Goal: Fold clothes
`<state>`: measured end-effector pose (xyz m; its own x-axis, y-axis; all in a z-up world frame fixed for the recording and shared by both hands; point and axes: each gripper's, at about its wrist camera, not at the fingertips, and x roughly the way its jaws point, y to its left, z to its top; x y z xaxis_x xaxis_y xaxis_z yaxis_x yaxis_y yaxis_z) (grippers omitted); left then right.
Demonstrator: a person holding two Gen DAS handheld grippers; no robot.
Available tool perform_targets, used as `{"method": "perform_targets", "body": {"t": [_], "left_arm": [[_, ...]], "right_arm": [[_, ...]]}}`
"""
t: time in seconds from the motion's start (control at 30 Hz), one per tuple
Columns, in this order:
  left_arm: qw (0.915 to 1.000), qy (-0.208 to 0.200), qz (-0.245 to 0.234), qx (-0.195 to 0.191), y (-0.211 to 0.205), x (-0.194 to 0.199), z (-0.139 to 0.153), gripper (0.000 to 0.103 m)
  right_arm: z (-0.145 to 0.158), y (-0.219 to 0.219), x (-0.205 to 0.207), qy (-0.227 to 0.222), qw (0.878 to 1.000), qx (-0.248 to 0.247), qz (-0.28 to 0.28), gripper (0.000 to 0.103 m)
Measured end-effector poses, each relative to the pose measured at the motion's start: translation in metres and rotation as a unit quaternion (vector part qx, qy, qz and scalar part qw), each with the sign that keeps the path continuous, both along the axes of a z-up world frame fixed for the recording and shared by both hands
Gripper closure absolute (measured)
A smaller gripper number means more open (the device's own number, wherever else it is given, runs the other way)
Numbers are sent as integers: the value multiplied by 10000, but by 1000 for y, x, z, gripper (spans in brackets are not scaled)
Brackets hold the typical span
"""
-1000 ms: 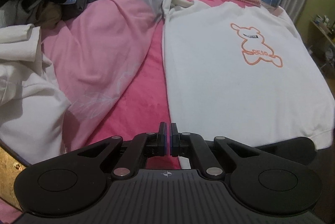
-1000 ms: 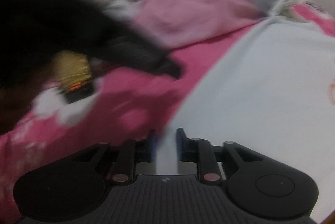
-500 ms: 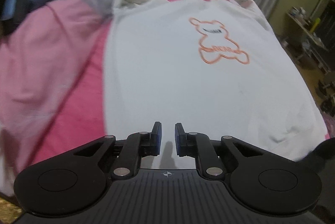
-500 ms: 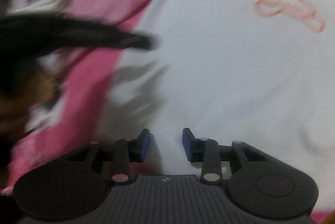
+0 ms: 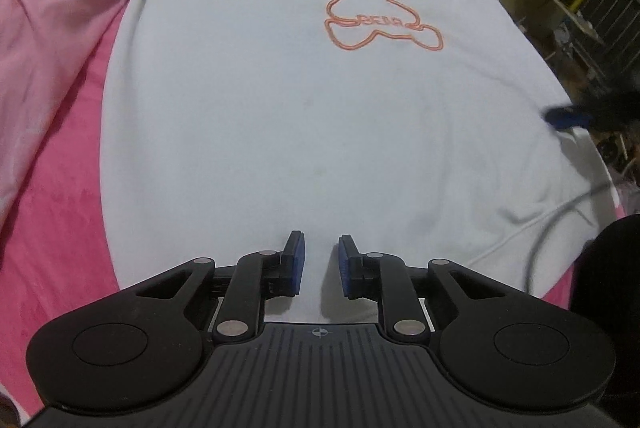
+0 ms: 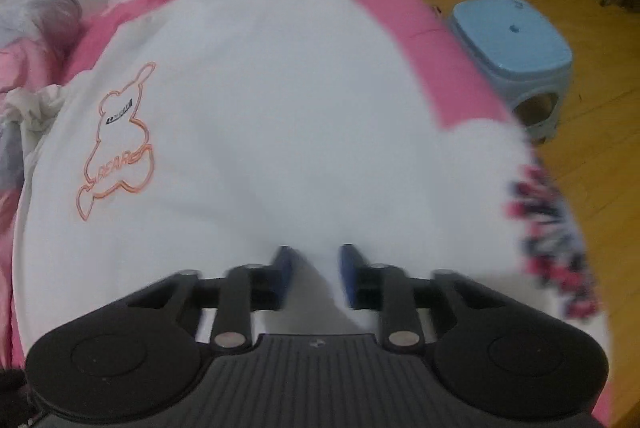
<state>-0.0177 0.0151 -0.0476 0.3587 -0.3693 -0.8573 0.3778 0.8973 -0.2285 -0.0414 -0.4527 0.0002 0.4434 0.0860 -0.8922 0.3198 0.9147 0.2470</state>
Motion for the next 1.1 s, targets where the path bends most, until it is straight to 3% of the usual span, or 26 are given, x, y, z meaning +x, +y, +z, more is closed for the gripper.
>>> {"method": "perform_targets", "body": {"t": [0.13, 0.23, 0.37, 0.47, 0.6, 0.73, 0.9, 1.0, 1.1], "left_arm": [[9999, 83, 43, -143, 5, 3, -5, 85], [9999, 70, 21, -144, 5, 3, -5, 85], [9999, 70, 57, -132, 4, 0, -4, 85], [9998, 96, 85, -128, 5, -1, -3, 84], [9997, 163, 98, -176, 7, 2, -3, 82], [9995, 192, 91, -253, 8, 3, -5, 78], [9995, 198, 32, -224, 4, 4, -5, 74], [9994, 248, 64, -239, 4, 5, -4, 73], [9989, 354, 129, -295, 6, 8, -4, 72]], "right_arm": [[7, -31, -40, 345, 9946, -813, -545, 74], [16, -29, -48, 292, 9949, -665, -698, 74], [25, 21, -21, 16, 9998, -135, 136, 74], [11, 56, 4, 209, 9975, 20, 672, 74], [-8, 35, -16, 595, 9978, 168, 256, 76], [2, 9, -48, 831, 9961, -88, -273, 76], [30, 29, -41, 338, 9989, -125, -314, 73], [39, 52, -14, -217, 9989, 397, -111, 73], [25, 76, 19, -605, 9926, 1045, -125, 73]]}}
